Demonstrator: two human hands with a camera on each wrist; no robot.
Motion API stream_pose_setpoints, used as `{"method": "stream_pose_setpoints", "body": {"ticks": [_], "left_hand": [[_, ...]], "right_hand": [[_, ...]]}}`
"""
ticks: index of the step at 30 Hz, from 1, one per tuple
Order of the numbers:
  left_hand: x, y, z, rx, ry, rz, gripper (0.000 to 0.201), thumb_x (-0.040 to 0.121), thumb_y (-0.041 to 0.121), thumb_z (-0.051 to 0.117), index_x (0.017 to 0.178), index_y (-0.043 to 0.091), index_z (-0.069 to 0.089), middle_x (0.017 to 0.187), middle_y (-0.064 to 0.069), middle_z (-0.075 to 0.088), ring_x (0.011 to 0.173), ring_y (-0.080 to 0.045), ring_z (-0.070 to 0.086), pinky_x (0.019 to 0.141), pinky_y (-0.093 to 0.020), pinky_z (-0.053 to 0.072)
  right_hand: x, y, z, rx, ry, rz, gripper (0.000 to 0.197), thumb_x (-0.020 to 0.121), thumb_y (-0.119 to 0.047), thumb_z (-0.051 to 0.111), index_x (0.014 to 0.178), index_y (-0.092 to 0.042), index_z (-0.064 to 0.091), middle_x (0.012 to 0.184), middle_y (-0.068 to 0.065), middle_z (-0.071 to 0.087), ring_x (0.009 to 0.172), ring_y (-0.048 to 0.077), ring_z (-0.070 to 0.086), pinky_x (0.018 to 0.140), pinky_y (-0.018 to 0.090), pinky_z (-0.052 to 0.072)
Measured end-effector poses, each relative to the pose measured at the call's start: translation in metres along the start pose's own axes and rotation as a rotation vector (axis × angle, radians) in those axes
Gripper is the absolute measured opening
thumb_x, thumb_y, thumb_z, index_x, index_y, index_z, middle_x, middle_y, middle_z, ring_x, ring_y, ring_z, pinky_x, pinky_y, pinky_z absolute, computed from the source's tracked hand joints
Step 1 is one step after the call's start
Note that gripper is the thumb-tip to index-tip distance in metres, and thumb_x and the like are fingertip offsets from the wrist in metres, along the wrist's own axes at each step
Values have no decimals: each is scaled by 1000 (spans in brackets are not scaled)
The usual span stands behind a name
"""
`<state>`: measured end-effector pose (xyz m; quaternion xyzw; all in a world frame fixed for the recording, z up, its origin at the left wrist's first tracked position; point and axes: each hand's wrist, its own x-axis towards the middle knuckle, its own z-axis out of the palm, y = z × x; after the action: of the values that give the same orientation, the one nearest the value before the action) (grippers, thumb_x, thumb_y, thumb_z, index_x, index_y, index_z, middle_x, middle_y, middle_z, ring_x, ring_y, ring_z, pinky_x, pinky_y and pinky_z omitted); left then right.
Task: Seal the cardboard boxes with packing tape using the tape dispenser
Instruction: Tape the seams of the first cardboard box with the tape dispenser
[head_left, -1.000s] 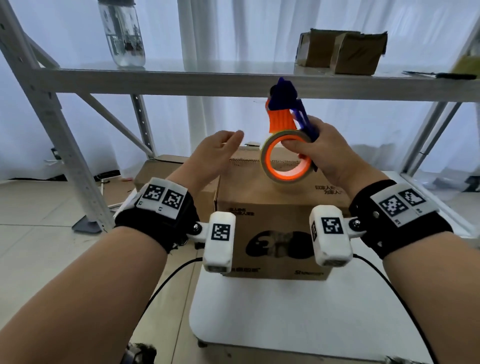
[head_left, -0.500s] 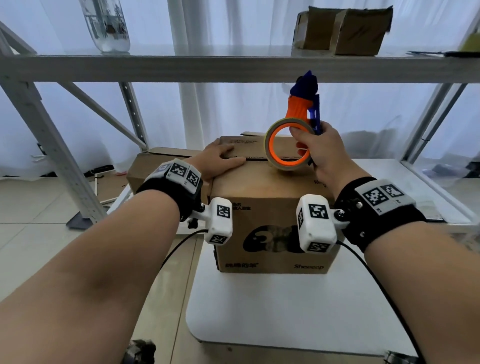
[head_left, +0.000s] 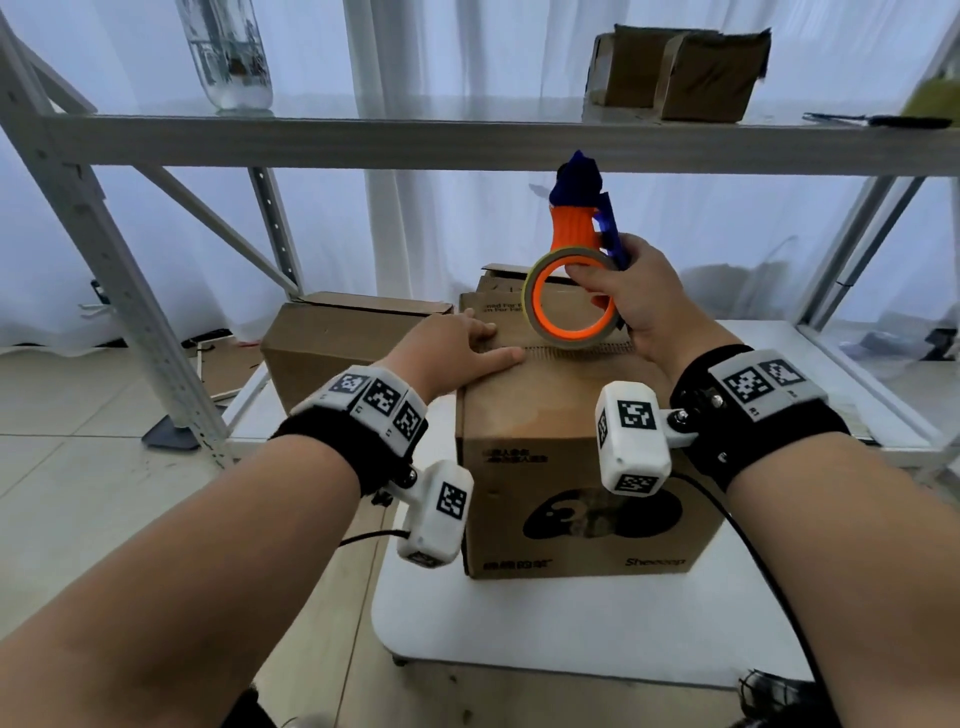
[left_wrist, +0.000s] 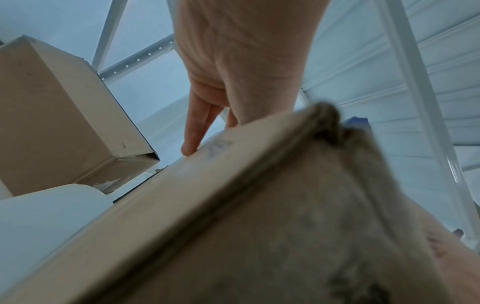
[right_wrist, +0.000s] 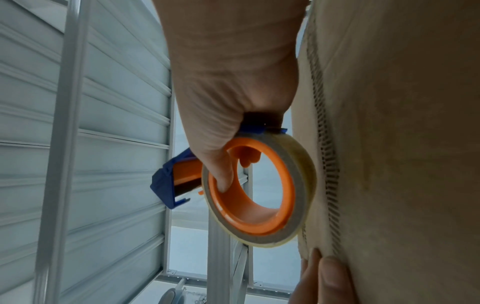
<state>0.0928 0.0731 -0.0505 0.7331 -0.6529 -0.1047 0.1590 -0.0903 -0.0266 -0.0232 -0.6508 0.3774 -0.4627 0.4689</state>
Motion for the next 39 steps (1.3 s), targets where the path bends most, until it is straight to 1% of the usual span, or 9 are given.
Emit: {"method": "stream_pose_setpoints", "body": {"ticks": [7, 13, 16, 19, 26, 29, 33, 36, 39], "left_hand": [[-13, -2, -8, -53, -161, 61, 98, 62, 79, 49, 145, 28, 36, 157, 3, 19, 142, -16, 23, 114, -33, 18], [-2, 0, -11, 68, -286, 33, 102, 61, 83, 44, 149, 40, 17, 159, 9, -2, 146, -25, -8, 117, -49, 1], [2, -1, -9, -34, -240, 81, 90, 71, 72, 58, 146, 29, 31, 156, 4, 22, 144, -18, 16, 115, -36, 16], [1, -3, -6, -47, -144, 113, 82, 71, 69, 62, 139, 26, 43, 135, 5, 47, 123, -13, 44, 102, -26, 32], [-3, -8, 1, -8, -62, 139, 77, 76, 68, 57, 139, 24, 47, 148, 9, 40, 136, -14, 35, 112, -33, 27], [-6, -11, 2, -309, -86, 130, 63, 90, 63, 36, 131, 19, 55, 141, 3, 50, 124, -14, 50, 110, -35, 34], [-7, -1, -15, -975, 56, -73, 90, 88, 68, -2, 118, 11, 61, 121, -6, 64, 113, -16, 56, 107, -31, 29], [-5, 8, -29, -1215, 77, -178, 92, 84, 74, -1, 97, 10, 64, 98, -11, 72, 97, -23, 66, 95, -33, 45], [-6, 10, -37, -1205, -3, -220, 82, 87, 74, 15, 91, 8, 64, 85, -9, 70, 80, -22, 65, 85, -34, 52]], "right_hand": [[-15, -3, -5, 10, -49, 3, 51, 79, -17, 76, 124, -18, 52, 105, 4, 63, 94, 21, 60, 78, 31, 48], [-18, 5, -9, 75, -3, 25, 47, 80, -17, 76, 121, -19, 53, 100, 4, 61, 87, 19, 58, 75, 32, 47], [-17, 7, -8, 58, -24, 12, 47, 79, -14, 76, 120, -22, 53, 106, 6, 64, 95, 23, 61, 82, 34, 50], [-14, 1, -9, -2, -86, -21, 52, 78, -10, 76, 123, -21, 52, 110, 6, 64, 101, 23, 62, 88, 35, 51], [-7, -27, -7, -462, -311, -113, 54, 80, 2, 68, 127, -14, 46, 111, 11, 60, 96, 22, 58, 79, 22, 46], [-5, -33, -7, -679, -366, -114, 53, 83, 5, 59, 129, -15, 42, 108, 11, 59, 91, 26, 57, 71, 25, 45], [-5, -36, -1, -825, -386, -170, 53, 85, 6, 56, 132, -14, 40, 106, 5, 55, 90, 24, 54, 75, 27, 40], [-5, -38, 2, -856, -404, -185, 53, 84, 7, 55, 132, -13, 40, 107, 5, 53, 90, 23, 52, 76, 26, 38], [-6, -38, 1, -863, -404, -180, 53, 84, 7, 55, 131, -13, 40, 107, 5, 54, 89, 23, 52, 76, 27, 38]]}}
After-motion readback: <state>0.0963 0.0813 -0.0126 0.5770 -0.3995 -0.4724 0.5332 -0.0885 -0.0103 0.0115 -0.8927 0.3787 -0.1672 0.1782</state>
